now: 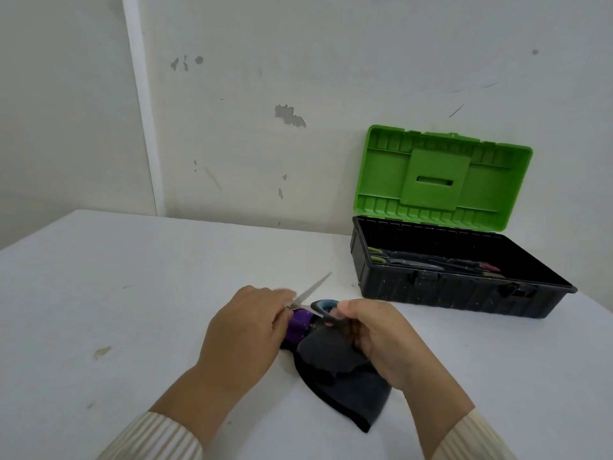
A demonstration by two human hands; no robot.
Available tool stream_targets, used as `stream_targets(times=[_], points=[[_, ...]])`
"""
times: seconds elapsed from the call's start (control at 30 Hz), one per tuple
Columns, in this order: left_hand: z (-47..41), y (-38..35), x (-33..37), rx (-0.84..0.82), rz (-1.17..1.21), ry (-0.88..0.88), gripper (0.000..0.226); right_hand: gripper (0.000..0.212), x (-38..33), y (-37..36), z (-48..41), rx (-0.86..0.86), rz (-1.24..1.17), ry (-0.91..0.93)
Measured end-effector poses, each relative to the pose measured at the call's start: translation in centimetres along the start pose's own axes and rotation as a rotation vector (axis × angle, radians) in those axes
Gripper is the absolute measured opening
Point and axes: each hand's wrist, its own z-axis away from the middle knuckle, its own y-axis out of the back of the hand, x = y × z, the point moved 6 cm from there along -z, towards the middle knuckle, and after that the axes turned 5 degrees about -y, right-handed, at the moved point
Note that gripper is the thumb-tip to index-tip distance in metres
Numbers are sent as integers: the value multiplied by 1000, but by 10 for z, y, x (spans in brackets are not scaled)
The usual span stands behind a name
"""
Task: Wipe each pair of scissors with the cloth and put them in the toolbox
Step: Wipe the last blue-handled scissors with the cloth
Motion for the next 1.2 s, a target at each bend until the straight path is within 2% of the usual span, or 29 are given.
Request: stream_targets(times=[0.03, 0.1, 0.13, 0.2, 0.27, 0.33, 0.43, 0.47, 0.53, 0.6, 0.67, 0.7, 0.77, 0.8, 0.9, 1.0, 1.03, 1.13, 1.2], points=[[-2, 4, -4, 19, 61, 132, 12, 31, 0, 2, -1, 31, 51, -9], [1, 0, -17, -40, 234, 459, 26, 20, -3, 3, -1, 77, 143, -5], [5, -8, -23, -111, 337, 604, 28, 14, -2, 4, -3, 104, 198, -7], [14, -25, -31, -259, 667, 833, 20, 18, -3, 7, -3, 146, 289, 15], [23, -36, -29, -376, 971, 976, 14, 19, -3, 6, -2, 138, 327, 45], [25, -40, -29, -389, 1111, 1043, 17, 20, -4, 4, 2, 98, 329, 81], [21, -37, -28, -344, 1114, 1026, 16, 27, -6, 9, 1, 108, 363, 153], [19, -36, -27, -343, 1081, 996, 16, 28, -8, 16, -1, 163, 364, 205], [17, -34, -24, -378, 1006, 924, 18, 12, -18, 35, -1, 378, 326, 329], [16, -34, -18, -419, 935, 864, 26, 25, -28, 41, 8, 490, 272, 466], [17, -37, -14, -428, 888, 825, 33, 36, -33, 19, 14, 371, 337, 563], [17, -38, -12, -419, 881, 814, 33, 37, -30, 1, 14, 280, 448, 556], [17, -40, -10, -397, 864, 793, 31, 26, -20, -28, 12, 176, 735, 572], [17, -40, -9, -392, 852, 782, 31, 21, -19, -31, 8, 199, 823, 608], [15, -39, -8, -372, 841, 763, 33, 15, -28, -22, 6, 352, 832, 675], [15, -38, -7, -357, 838, 772, 34, 15, -22, -34, 9, 231, 926, 635], [15, -38, -8, -355, 831, 772, 33, 15, -23, -35, 10, 228, 907, 646], [14, -37, -8, -353, 815, 763, 31, 15, -33, -26, 11, 365, 879, 673], [14, -37, -8, -354, 834, 772, 28, 16, -29, -30, 11, 308, 900, 614]])
